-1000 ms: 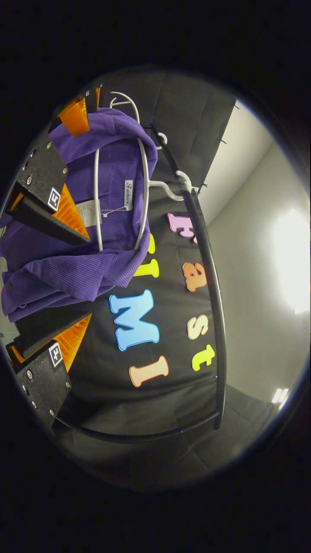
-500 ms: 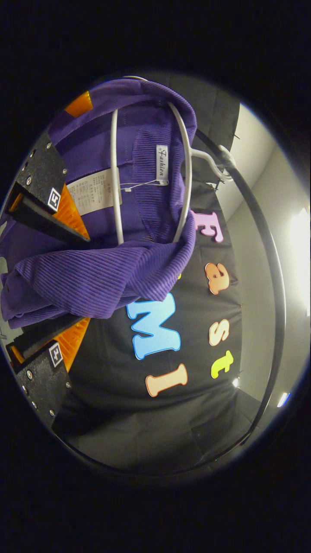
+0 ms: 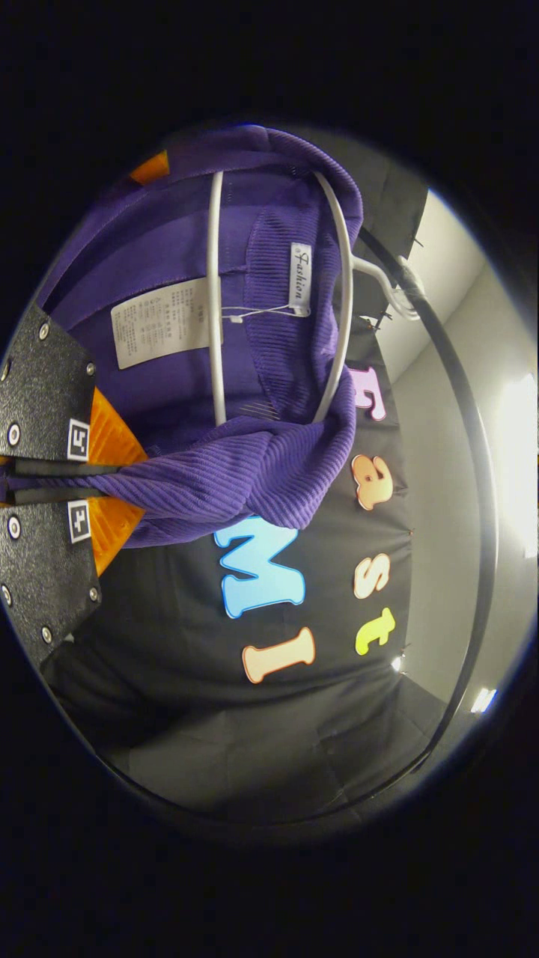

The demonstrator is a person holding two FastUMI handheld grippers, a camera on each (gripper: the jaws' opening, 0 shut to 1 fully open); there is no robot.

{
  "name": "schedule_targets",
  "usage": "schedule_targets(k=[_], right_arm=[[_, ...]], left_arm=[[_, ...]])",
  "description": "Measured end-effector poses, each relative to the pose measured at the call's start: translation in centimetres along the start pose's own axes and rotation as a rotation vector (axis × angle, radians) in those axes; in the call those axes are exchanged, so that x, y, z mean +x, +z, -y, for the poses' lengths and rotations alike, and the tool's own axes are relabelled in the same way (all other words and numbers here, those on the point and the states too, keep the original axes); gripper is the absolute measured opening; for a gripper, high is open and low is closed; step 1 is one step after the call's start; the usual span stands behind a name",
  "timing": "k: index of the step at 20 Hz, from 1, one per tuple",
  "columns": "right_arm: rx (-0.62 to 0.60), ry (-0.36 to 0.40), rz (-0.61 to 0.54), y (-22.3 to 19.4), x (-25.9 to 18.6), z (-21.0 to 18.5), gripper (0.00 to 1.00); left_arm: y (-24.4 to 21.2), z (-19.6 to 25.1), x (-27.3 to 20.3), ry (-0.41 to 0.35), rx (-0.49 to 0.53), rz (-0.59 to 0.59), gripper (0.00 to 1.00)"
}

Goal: Grasp the clothes on the hanger with both hands and then place them into the laundry hamper below.

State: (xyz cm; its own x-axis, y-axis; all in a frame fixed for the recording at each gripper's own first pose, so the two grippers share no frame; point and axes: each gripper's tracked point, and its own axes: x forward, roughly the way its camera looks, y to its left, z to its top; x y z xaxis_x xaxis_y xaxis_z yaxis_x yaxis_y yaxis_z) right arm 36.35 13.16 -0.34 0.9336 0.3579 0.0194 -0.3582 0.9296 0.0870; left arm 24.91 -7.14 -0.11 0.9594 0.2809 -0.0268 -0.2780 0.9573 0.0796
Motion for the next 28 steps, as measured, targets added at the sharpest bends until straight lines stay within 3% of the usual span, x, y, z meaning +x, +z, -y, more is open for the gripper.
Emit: schedule_targets(k=[1,3,4,6,8,11,17,19,20,28], right_arm=[[-0.006,0.004,0.024,0.7,-0.2,0.0,0.04],[-0.030,-0.012,0.073,2.5,-0.6,0.7,0.04],[-0.035,-0.023,0.101,3.5,-0.8,1.2,0.04],[-0.042,-0.052,0.157,5.8,-1.2,2.3,0.02],[-0.055,-0.087,0.220,8.4,-1.2,3.7,0.04],[-0.076,-0.124,0.287,11.4,-1.2,5.6,0.02],[-0.120,-0.139,0.331,13.4,0.0,7.3,0.04],[-0.141,-0.139,0.338,13.4,0.6,7.4,0.04],[-0.150,-0.138,0.342,13.5,1.0,7.4,0.04],[-0.189,-0.113,0.307,10.9,4.3,7.5,0.04]], left_arm=[[0.3,0.4,-0.4,-0.018,-0.009,0.006,0.41],[1.0,-1.1,-0.6,0.036,-0.014,0.036,0.17],[1.4,-1.0,-1.1,0.022,-0.021,0.044,0.10],[2.3,-0.6,-2.0,-0.008,-0.015,0.048,0.10],[3.7,-1.1,-2.8,-0.005,-0.003,0.063,0.00],[6.7,-2.5,-4.0,0.002,0.013,0.105,0.03],[11.4,-6.8,-4.9,0.053,0.031,0.160,0.10],[12.6,-8.2,-4.7,0.070,0.048,0.178,0.10],[13.0,-8.7,-4.4,0.075,0.058,0.182,0.00],[15.1,-12.5,-1.2,0.091,0.095,0.215,0.03]])
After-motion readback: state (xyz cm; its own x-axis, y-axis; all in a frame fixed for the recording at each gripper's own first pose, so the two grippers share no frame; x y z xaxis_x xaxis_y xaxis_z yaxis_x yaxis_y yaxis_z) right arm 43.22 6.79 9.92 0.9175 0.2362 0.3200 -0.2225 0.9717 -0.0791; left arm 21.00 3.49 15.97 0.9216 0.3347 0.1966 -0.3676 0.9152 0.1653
